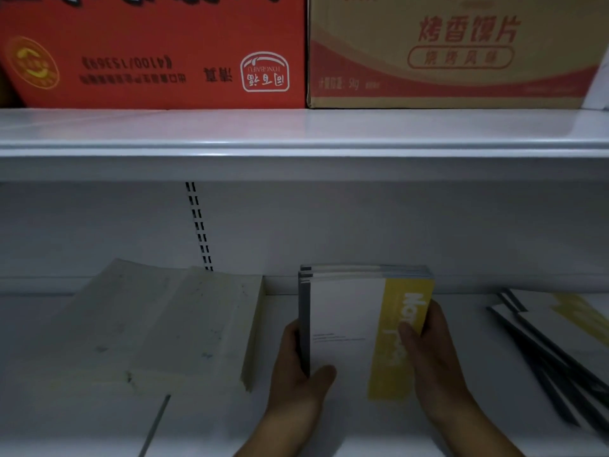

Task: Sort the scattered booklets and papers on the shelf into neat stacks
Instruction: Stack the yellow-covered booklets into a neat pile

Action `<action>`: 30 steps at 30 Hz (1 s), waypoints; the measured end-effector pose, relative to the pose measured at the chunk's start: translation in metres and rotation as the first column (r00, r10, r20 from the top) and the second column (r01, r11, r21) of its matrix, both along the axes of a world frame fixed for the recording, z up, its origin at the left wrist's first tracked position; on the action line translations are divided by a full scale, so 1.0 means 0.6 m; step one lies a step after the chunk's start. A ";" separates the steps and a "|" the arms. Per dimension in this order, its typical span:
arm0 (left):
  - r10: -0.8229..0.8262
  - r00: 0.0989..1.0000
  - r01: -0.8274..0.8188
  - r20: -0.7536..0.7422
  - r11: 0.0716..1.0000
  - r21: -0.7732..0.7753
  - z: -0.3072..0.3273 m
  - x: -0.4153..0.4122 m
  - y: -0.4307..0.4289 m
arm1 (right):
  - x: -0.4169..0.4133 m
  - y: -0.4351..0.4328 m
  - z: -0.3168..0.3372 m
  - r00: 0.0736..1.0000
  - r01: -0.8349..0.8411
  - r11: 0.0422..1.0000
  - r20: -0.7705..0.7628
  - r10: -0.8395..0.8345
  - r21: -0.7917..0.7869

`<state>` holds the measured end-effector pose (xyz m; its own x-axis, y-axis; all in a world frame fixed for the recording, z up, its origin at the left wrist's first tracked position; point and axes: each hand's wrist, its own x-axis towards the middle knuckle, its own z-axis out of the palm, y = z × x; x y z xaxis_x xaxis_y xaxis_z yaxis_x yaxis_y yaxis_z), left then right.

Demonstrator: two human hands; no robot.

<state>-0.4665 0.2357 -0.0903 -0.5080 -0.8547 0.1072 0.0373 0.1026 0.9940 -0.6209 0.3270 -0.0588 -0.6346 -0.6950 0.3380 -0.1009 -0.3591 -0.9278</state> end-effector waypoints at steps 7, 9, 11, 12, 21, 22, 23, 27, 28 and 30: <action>-0.182 0.970 0.183 0.158 0.983 0.006 -0.010 0.024 -0.008 | -0.004 0.029 -0.016 0.986 -0.100 0.956 -0.103 0.133 0.275; -0.182 0.969 0.186 0.169 0.983 -0.009 -0.005 0.027 -0.019 | -0.014 0.019 0.002 0.978 -0.101 0.938 -0.139 0.154 0.332; -0.131 0.982 0.123 0.134 0.990 0.071 0.002 0.029 -0.025 | -0.024 -0.007 0.007 0.984 -0.131 0.918 -0.065 0.167 0.373; -0.094 0.988 0.084 0.124 0.993 0.086 0.007 0.030 -0.026 | -0.025 -0.023 0.004 0.987 -0.153 0.898 0.011 0.163 0.412; -0.048 0.965 0.181 0.259 0.835 -0.520 0.030 0.079 0.011 | -0.002 -0.136 -0.045 0.952 -0.221 0.716 0.305 0.012 0.662; -0.068 0.939 0.246 0.338 0.819 -0.518 0.013 0.075 0.011 | 0.001 -0.142 -0.045 0.956 -0.224 0.703 0.293 0.023 0.675; -0.051 0.913 0.274 0.405 0.812 -0.516 -0.015 0.068 0.008 | 0.003 -0.150 -0.046 0.961 -0.221 0.690 0.276 0.032 0.689; -0.054 0.846 0.390 0.530 0.739 -0.549 -0.073 0.059 -0.011 | 0.011 -0.170 -0.036 0.980 -0.185 0.658 0.188 0.067 0.730; -0.020 0.862 0.383 0.506 0.678 -0.627 -0.080 0.065 -0.011 | 0.009 -0.170 -0.033 0.990 -0.144 0.640 0.104 0.100 0.755; 0.030 0.873 0.362 0.488 0.630 -0.687 -0.080 0.072 -0.005 | 0.000 -0.165 -0.025 0.975 0.023 0.606 -0.151 0.162 0.795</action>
